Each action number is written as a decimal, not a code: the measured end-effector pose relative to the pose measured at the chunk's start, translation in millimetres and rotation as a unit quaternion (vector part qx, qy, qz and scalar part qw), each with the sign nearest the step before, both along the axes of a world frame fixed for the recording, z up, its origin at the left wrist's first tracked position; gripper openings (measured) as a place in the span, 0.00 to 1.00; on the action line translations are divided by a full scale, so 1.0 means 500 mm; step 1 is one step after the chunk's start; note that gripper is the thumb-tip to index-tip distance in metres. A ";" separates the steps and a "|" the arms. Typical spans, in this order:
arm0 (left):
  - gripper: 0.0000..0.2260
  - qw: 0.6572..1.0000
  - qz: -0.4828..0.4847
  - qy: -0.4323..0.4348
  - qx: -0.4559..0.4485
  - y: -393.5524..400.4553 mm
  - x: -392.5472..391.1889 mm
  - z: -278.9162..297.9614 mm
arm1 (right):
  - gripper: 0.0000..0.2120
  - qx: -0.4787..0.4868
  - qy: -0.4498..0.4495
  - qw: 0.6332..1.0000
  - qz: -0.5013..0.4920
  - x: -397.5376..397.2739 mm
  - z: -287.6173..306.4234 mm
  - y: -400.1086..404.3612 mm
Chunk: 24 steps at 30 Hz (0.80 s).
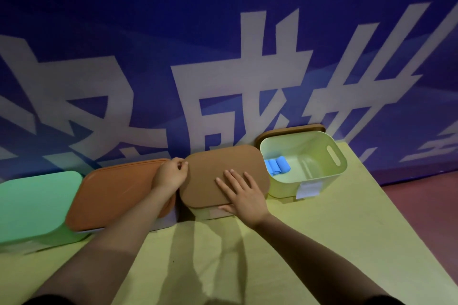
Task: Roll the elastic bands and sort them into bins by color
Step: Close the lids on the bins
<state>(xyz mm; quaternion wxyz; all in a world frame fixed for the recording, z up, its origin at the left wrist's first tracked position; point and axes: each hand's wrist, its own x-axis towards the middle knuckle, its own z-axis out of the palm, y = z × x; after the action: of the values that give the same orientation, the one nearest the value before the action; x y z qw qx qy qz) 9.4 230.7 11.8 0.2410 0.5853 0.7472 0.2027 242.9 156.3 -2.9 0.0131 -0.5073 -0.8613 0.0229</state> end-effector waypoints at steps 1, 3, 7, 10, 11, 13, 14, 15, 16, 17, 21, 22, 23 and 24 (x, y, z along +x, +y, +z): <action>0.14 1.000 0.005 -0.013 -0.001 0.001 0.000 0.001 | 0.32 0.014 0.011 1.000 -0.002 0.001 -0.002 -0.001; 0.16 0.999 0.012 -0.046 -0.012 0.004 -0.001 0.007 | 0.31 0.040 0.033 0.999 -0.014 -0.003 -0.002 -0.005; 0.18 0.995 0.015 -0.088 -0.039 0.011 -0.011 0.015 | 0.31 0.049 0.043 0.997 -0.033 -0.018 0.006 0.000; 0.16 0.995 0.005 -0.085 -0.057 0.011 -0.014 0.018 | 0.30 0.051 0.033 0.998 -0.015 -0.015 0.002 0.000; 0.16 0.995 0.003 -0.080 -0.061 0.008 -0.012 0.018 | 0.29 0.056 0.028 0.998 -0.003 -0.010 -0.002 -0.003; 0.17 0.996 0.001 -0.062 -0.064 0.000 -0.007 0.016 | 0.28 0.064 0.015 0.998 0.019 -0.001 -0.007 -0.009; 0.17 0.997 -0.001 -0.051 -0.062 -0.003 -0.005 0.014 | 0.28 0.061 0.012 0.998 0.024 0.002 -0.007 -0.010; 0.17 0.997 -0.001 -0.044 -0.059 -0.003 -0.005 0.011 | 0.28 0.056 0.012 0.998 0.024 0.003 -0.006 -0.010; 0.17 0.997 0.004 -0.045 -0.056 -0.002 -0.006 0.009 | 0.28 0.049 0.013 0.998 0.022 0.002 -0.002 -0.010; 0.17 0.997 0.011 -0.053 -0.056 0.000 -0.008 0.009 | 0.28 0.045 0.014 0.999 0.020 -0.001 0.000 -0.010; 0.15 0.998 -0.001 0.010 -0.060 0.004 -0.008 0.011 | 0.28 0.042 0.017 0.999 0.020 -0.005 -0.004 -0.009; 0.16 0.995 -0.020 0.079 -0.055 0.001 0.000 0.013 | 0.28 0.045 0.019 0.999 0.022 -0.005 -0.005 -0.009; 0.18 0.986 -0.039 0.158 -0.041 -0.004 0.012 0.016 | 0.28 0.047 0.023 0.998 0.024 -0.005 -0.006 -0.008; 0.20 0.974 -0.061 0.219 -0.014 -0.010 0.030 0.020 | 0.27 0.042 0.031 0.998 0.025 -0.005 -0.005 -0.008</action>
<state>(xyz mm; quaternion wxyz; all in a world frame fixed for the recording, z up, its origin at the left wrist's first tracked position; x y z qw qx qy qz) 24.1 225.8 21.9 0.0919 0.6568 0.7472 0.0436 240.2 152.1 -5.6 0.0605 -0.4837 -0.8731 0.0024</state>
